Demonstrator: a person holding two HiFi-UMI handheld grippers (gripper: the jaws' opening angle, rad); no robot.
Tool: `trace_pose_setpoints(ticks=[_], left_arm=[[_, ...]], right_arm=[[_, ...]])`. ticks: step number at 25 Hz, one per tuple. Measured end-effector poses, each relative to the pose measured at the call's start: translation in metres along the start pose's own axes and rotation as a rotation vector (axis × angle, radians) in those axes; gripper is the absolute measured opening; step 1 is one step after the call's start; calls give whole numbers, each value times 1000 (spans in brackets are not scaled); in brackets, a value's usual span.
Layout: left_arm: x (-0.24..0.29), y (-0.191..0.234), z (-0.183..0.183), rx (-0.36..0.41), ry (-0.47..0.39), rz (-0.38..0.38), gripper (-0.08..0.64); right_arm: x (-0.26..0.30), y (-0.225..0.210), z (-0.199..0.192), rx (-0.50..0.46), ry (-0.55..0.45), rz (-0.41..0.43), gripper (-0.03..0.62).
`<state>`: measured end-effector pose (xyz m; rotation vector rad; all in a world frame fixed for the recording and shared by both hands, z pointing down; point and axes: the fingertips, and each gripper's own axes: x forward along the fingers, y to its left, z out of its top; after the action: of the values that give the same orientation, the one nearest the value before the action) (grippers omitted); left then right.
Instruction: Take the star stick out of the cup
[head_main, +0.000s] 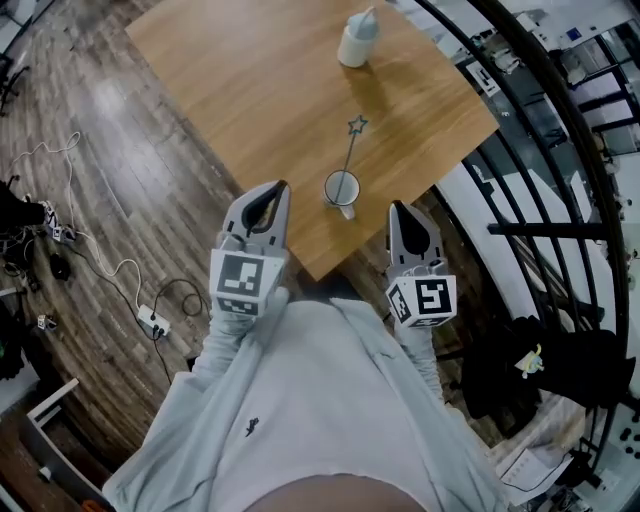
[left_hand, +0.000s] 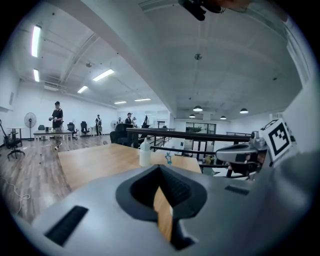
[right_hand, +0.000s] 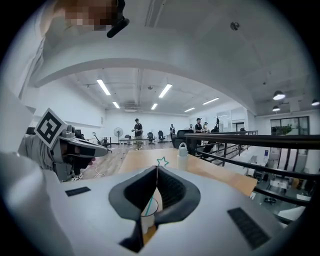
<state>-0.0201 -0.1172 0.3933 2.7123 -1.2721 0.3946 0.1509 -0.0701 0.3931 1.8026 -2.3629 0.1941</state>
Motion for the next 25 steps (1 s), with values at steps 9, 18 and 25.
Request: trace_pose_setpoints(ticks=[9,18,25], left_arm=[[42,7,13,-25,13,93,20],[51,12,18,-14,25,73,20],[53,13,15,-16,23,46,20]], right_arm=[[52,-29,13,-22,0,138,17],[65,-37,17,0,2,119,17],[65,-35,16,14,-5,95,17]])
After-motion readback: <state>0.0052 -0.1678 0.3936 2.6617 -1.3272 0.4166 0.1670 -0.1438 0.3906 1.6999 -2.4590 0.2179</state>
